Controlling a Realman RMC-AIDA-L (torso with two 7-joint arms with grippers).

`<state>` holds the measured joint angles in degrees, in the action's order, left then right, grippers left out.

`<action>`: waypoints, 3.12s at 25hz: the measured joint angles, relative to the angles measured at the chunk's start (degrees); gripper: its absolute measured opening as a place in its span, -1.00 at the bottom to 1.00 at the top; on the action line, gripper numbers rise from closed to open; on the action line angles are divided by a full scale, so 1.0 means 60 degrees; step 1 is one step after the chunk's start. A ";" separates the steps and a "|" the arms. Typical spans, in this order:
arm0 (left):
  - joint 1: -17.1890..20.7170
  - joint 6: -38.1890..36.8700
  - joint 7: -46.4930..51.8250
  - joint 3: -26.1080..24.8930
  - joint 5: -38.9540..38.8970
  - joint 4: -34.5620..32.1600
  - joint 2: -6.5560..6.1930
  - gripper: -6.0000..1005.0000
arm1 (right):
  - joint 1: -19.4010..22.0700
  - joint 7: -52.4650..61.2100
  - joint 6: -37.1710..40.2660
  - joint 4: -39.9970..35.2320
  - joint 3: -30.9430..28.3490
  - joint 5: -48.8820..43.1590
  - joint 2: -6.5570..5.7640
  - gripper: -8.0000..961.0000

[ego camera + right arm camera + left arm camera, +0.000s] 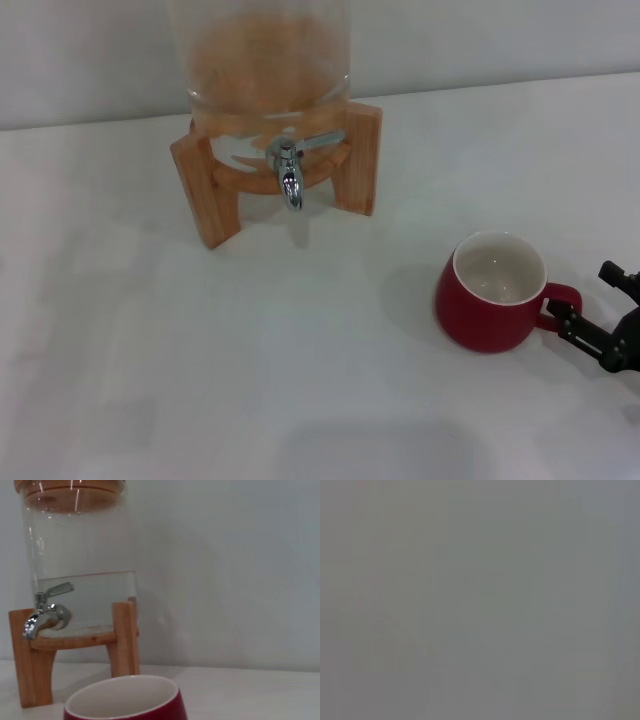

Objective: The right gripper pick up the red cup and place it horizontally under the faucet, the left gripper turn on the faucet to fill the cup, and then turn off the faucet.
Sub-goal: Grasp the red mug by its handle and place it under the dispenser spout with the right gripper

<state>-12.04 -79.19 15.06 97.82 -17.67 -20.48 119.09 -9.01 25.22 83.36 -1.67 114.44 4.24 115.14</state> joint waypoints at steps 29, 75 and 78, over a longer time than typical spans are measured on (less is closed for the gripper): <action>-0.0016 0.0000 -0.0007 0.0000 0.0029 -0.0073 0.0001 0.75 | -0.0115 -0.0066 -0.0284 0.0000 -0.0248 0.0093 -0.0014 0.58; -0.0249 0.0091 -0.0006 -0.0059 0.0098 0.0016 -0.0008 0.75 | -0.0312 -0.0140 -0.0284 -0.0387 -0.0133 -0.0004 -0.0002 -0.65; -0.0268 0.0097 -0.0007 -0.0059 0.0075 0.0016 -0.0015 0.75 | -0.0334 -0.0199 -0.0284 -0.0453 -0.0143 -0.0004 0.0000 -0.65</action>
<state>-13.65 -78.61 15.03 97.47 -17.22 -20.39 119.00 -11.01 24.03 81.65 -4.39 113.58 4.21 115.14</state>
